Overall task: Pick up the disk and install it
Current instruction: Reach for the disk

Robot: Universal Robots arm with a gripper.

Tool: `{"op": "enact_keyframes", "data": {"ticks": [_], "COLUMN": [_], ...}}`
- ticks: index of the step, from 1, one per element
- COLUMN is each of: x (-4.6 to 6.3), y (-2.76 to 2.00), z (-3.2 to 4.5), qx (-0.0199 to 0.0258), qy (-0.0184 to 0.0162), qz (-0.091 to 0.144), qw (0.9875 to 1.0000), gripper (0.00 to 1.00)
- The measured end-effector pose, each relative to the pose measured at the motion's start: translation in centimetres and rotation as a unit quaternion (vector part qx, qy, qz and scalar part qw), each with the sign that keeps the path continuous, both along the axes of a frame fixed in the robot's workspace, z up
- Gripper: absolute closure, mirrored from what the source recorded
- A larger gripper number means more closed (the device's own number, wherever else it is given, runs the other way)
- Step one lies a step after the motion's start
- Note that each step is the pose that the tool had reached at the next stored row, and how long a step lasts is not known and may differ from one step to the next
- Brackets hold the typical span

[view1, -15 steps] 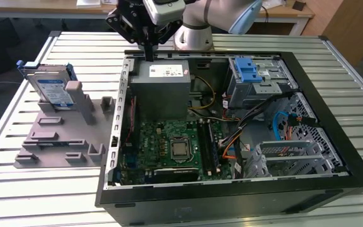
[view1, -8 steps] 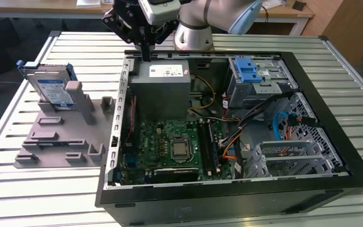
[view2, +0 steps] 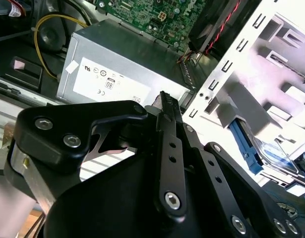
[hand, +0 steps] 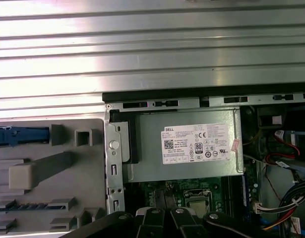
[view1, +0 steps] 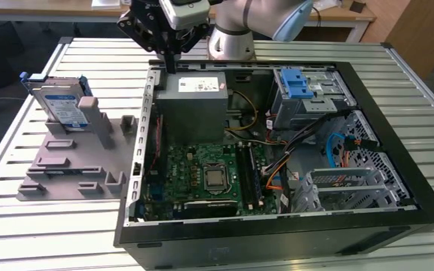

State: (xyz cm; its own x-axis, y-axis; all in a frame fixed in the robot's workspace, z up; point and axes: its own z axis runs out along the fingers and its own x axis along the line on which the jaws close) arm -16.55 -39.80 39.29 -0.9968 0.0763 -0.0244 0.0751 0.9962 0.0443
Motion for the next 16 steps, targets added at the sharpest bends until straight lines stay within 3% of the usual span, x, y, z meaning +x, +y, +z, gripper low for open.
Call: {"op": "enact_keyframes", "data": {"ticks": [16], "x": [-1.4], "y": [0.00], "z": [-0.03], "qx": [0.0000], "qy": [0.0000], "qz": [0.000], "qw": [1.0000], "gripper": [0.89]}}
